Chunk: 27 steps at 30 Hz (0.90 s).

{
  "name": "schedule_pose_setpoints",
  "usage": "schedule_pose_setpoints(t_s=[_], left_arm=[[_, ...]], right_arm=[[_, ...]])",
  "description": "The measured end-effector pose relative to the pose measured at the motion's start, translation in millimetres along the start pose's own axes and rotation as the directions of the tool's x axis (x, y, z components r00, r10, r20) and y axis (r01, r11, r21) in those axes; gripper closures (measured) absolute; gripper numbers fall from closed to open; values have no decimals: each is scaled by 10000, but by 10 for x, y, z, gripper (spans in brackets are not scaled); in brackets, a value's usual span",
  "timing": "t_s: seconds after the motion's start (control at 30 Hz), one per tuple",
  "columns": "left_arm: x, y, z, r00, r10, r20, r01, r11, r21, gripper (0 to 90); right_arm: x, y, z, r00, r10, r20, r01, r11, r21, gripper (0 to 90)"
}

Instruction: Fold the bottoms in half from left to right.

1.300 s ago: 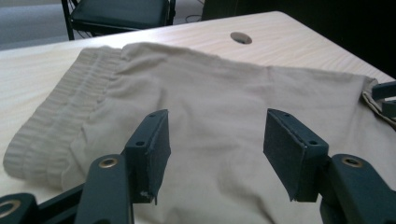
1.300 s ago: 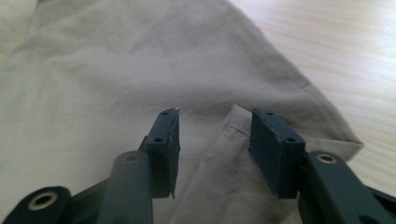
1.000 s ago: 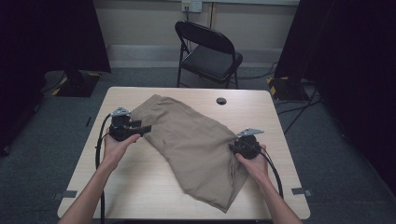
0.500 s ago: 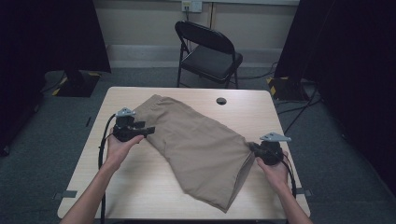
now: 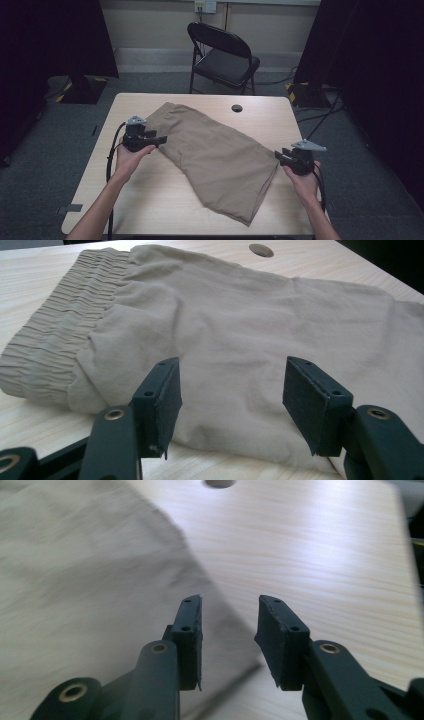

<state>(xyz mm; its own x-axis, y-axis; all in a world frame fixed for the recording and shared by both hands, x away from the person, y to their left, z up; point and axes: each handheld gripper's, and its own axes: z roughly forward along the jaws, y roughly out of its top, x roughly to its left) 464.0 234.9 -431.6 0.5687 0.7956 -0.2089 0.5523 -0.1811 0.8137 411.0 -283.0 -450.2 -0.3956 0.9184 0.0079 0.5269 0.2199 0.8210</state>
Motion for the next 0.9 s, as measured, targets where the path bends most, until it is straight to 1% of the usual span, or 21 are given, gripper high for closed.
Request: schedule_pose_setpoints(t_s=[0.07, 0.17, 0.2, 0.23, 0.27, 0.3, 0.33, 0.37, 0.4, 0.47, 0.5, 0.53, 0.57, 0.6, 0.63, 0.67, 0.7, 0.73, 0.8, 0.83, 0.9], left_arm=[[-5, -27, 42, 9996, -234, 150, 234, 9997, -18, 428], [-29, -102, 108, 9994, -277, 185, 274, 9995, 179, 442], [-49, -123, 133, 9995, -276, 176, 272, 9993, 252, 451], [-72, -156, 168, 9998, -35, 205, 25, 9987, 502, 460], [-98, -188, 198, 9997, 48, 255, -62, 9983, 581, 480], [-117, -215, 219, 9993, 169, 346, -193, 9974, 695, 526], [-155, -257, 259, 9977, 393, 548, -445, 9943, 974, 567], [-184, -282, 289, 9969, 509, 593, -573, 9920, 1122, 572], [-216, -308, 316, 9951, 653, 741, -749, 9878, 1366, 577], [-280, -348, 365, 9917, 781, 1023, -933, 9837, 1540, 594], [-304, -365, 388, 9916, 712, 1081, -876, 9839, 1556, 594], [-317, -384, 408, 9917, 644, 1114, -816, 9842, 1571, 591], [-337, -408, 438, 9928, 599, 1039, -769, 9828, 1680, 581], [-345, -414, 449, 9926, 668, 1013, -843, 9802, 1790, 562], [-357, -422, 462, 9928, 741, 945, -900, 9801, 1767, 549], [-365, -427, 468, 9931, 707, 932, -864, 9804, 1769, 539], [-367, -433, 476, 9931, 781, 870, -928, 9793, 1801, 534], [-365, -438, 481, 9932, 835, 812, -974, 9777, 1860, 534], [-346, -445, 491, 9934, 822, 804, -959, 9778, 1863, 533], [-329, -447, 492, 9941, 807, 729, -932, 9775, 1890, 529], [-284, -452, 483, 9955, 798, 502, -880, 9776, 1909, 524]], right_arm=[[95, 22, 101, 9998, -129, -176, 131, 9998, 148, 601], [247, 90, 249, 9976, -304, -630, 311, 9995, 106, 573], [322, 130, 314, 9953, -467, -845, 482, 9987, 160, 572], [364, 152, 349, 9935, -586, -975, 604, 9981, 155, 573], [423, 180, 411, 9909, -769, -1100, 796, 9966, 203, 597], [463, 190, 468, 9909, -885, -1018, 927, 9950, 366, 615], [482, 186, 513, 9904, -941, -1014, 992, 9939, 472, 615], [504, 164, 582, 9889, -975, -1124, 1051, 9924, 643, 614], [514, 145, 617, 9883, -996, -1158, 1092, 9909, 791, 611], [532, 78, 687, 9849, -1218, -1229, 1365, 9835, 1189, 602], [536, 51, 704, 9840, -1282, -1241, 1444, 9807, 1319, 596], [539, 27, 718, 9838, -1216, -1319, 1408, 9790, 1473, 585], [539, 8, 728, 9819, -1141, -1513, 1375, 9783, 1549, 569], [552, 2, 716, 9827, -1177, -1432, 1401, 9773, 1586, 571], [557, 2, 710, 9830, -1167, -1418, 1392, 9771, 1608, 567], [569, -4, 700, 9828, -1173, -1428, 1404, 9764, 1639, 565], [577, -12, 695, 9820, -1261, -1405, 1484, 9756, 1619, 565], [592, -19, 678, 9813, -1269, -1445, 1505, 9746, 1659, 563], [632, -48, 639, 9772, -1384, -1612, 1647, 9727, 1634, 563], [652, -63, 619, 9764, -1376, -1662, 1648, 9728, 1629, 563], [733, -96, 552, 9726, -1446, -1819, 1767, 9687, 1745, 563]])
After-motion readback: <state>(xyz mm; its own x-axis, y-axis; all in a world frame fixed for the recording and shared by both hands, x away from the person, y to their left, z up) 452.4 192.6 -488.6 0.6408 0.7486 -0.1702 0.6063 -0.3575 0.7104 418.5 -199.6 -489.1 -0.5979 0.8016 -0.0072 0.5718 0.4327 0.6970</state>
